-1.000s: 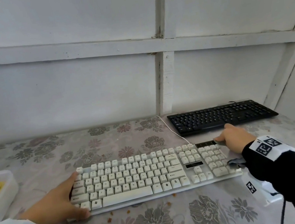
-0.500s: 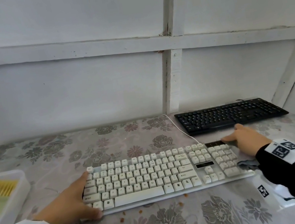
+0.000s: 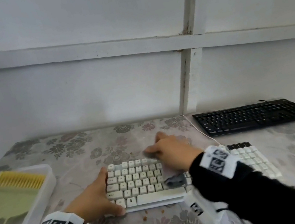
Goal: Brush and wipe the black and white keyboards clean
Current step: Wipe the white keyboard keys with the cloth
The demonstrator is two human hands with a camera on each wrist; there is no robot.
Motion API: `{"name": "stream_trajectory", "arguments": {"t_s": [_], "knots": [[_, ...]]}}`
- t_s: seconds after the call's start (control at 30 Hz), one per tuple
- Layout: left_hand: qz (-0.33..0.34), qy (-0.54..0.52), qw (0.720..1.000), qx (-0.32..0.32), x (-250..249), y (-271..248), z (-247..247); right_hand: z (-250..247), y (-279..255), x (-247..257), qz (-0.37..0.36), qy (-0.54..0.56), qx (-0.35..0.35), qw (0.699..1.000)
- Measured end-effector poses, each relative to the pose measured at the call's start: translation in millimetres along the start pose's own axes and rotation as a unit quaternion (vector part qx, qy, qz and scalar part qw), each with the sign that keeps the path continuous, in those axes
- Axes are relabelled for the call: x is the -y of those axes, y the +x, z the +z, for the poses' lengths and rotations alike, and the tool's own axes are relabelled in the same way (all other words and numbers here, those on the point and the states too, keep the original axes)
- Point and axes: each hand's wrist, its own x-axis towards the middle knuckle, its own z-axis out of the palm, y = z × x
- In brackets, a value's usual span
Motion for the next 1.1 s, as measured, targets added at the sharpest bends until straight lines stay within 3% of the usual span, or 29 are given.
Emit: {"name": "stream_trajectory", "arguments": {"t_s": [0.13,0.2,0.47,0.7,0.83,0.93,1.1], "knots": [[0.021,-0.015,1.0,-0.002,0,2,-1,50,26,63,-0.073,-0.105,0.087,0.988],[0.024,-0.015,1.0,-0.002,2,4,-2,59,29,78,-0.073,-0.155,0.09,0.981],[0.045,-0.015,0.999,-0.015,-1,0,-2,61,25,52,-0.081,-0.169,0.048,0.981],[0.032,-0.005,0.999,-0.012,-2,-2,-2,33,6,15,-0.03,-0.147,0.054,0.987],[0.021,-0.005,1.0,-0.005,0,0,-2,16,6,41,0.006,-0.156,0.063,0.986],[0.023,-0.014,1.0,-0.001,5,2,-2,26,15,73,-0.03,-0.12,0.052,0.991],[0.019,-0.014,1.0,0.006,6,2,-2,53,26,84,-0.072,-0.199,0.107,0.971]]}}
